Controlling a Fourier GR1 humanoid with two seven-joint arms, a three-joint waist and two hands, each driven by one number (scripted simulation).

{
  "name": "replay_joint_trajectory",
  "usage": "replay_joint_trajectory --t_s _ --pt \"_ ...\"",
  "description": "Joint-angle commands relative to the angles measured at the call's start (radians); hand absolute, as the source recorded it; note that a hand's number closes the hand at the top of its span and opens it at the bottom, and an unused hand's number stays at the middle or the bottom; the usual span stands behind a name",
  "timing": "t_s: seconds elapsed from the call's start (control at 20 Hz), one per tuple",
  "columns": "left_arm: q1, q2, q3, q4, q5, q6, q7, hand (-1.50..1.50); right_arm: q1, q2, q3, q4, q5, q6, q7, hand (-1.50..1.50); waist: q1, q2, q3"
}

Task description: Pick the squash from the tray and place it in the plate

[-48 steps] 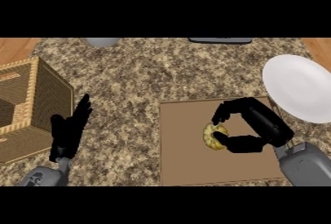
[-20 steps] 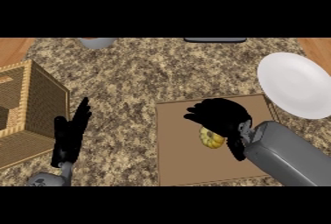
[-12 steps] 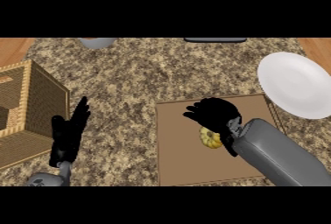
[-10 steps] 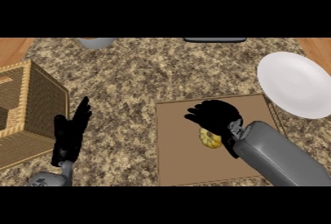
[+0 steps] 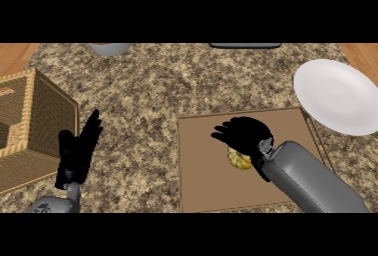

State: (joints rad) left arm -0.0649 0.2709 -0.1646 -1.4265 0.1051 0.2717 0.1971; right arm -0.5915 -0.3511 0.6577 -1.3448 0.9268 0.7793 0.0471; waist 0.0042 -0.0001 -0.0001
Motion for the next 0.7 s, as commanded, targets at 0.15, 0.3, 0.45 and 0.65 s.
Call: replay_joint_trajectory --t_s 0.15,0.3,0.45,0.65 --pt "0.036 -0.029 0.043 0.025 -0.022 -0.036 -0.059 0.0 -0.016 0.035 -0.045 0.107 0.116 -0.025 -0.092 -1.5 0.002 0.001 0.0" --pt "0.023 -0.032 0.038 -0.024 -0.05 -0.022 0.007 0.0 -0.032 0.06 -0.057 0.192 0.147 -0.068 -0.145 -1.5 0.005 0.001 0.0" --pt "0.023 -0.054 0.015 -0.086 -0.08 -0.005 0.061 0.0 0.016 0.047 -0.017 0.094 0.195 -0.034 -0.149 1.5 0.001 0.0 0.0" --pt "-0.003 -0.04 0.056 -0.04 -0.056 -0.055 0.035 0.0 0.033 0.038 -0.008 0.203 0.253 -0.218 -0.263 1.5 0.003 0.002 0.0"
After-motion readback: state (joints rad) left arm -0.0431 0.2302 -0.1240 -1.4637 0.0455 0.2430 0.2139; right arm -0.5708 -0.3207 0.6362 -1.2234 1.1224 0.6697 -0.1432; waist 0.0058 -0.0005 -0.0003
